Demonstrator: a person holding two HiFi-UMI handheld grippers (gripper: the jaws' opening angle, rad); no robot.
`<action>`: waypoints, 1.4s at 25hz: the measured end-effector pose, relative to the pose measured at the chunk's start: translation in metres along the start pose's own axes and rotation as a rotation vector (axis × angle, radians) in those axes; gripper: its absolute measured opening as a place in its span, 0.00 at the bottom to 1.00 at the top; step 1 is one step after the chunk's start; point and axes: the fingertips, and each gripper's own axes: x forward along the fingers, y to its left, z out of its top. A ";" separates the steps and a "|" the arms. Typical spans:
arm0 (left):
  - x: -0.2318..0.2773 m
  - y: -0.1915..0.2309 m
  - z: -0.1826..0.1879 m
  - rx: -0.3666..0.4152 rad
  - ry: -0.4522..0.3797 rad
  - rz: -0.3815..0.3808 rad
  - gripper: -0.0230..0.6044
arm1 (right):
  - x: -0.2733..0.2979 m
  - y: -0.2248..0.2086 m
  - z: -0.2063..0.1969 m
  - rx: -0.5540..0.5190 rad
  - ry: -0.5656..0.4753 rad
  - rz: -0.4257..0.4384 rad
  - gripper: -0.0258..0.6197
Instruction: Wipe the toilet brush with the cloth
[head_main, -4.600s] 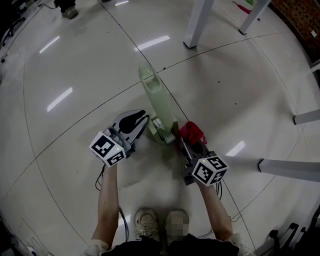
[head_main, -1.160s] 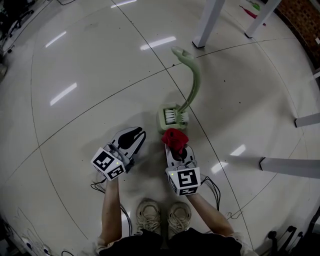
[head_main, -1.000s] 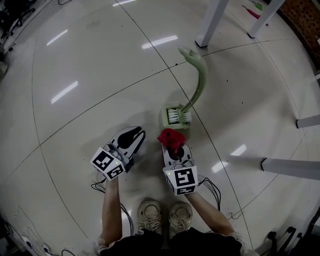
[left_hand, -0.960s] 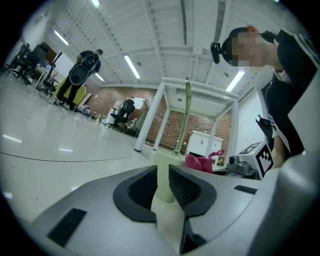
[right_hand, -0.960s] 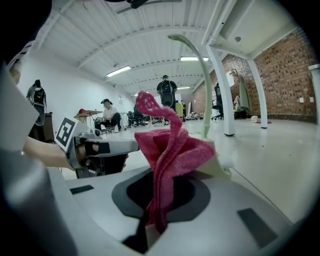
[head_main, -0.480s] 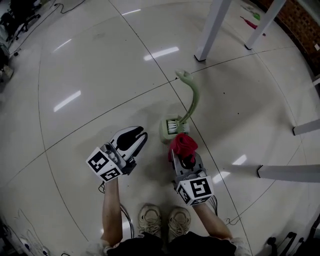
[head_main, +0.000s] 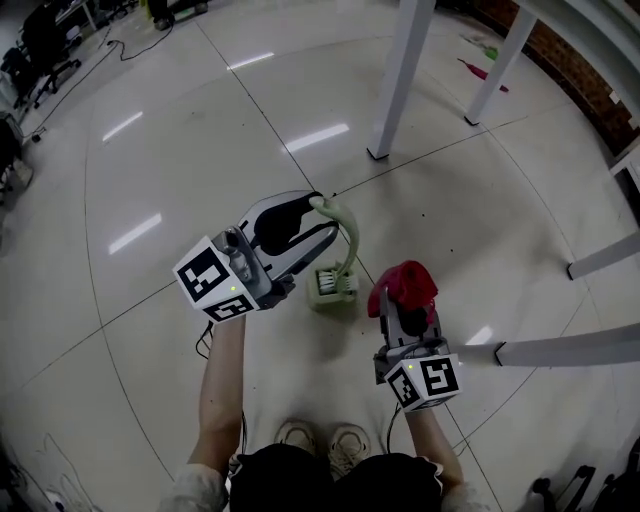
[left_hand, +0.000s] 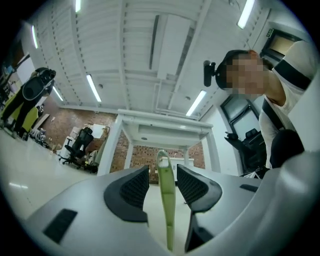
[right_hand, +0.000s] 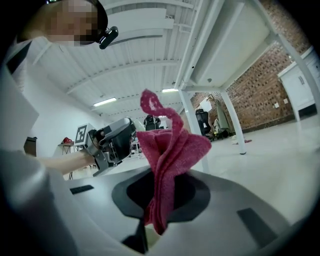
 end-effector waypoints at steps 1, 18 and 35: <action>0.004 -0.001 0.004 -0.005 -0.012 -0.013 0.28 | -0.001 -0.002 0.004 0.003 -0.002 0.001 0.09; 0.074 0.014 0.264 -0.034 -0.060 0.029 0.20 | 0.043 0.037 0.289 0.023 -0.021 0.028 0.09; 0.126 -0.142 0.709 -0.064 -0.049 0.143 0.20 | -0.072 0.294 0.831 -0.041 -0.217 0.420 0.09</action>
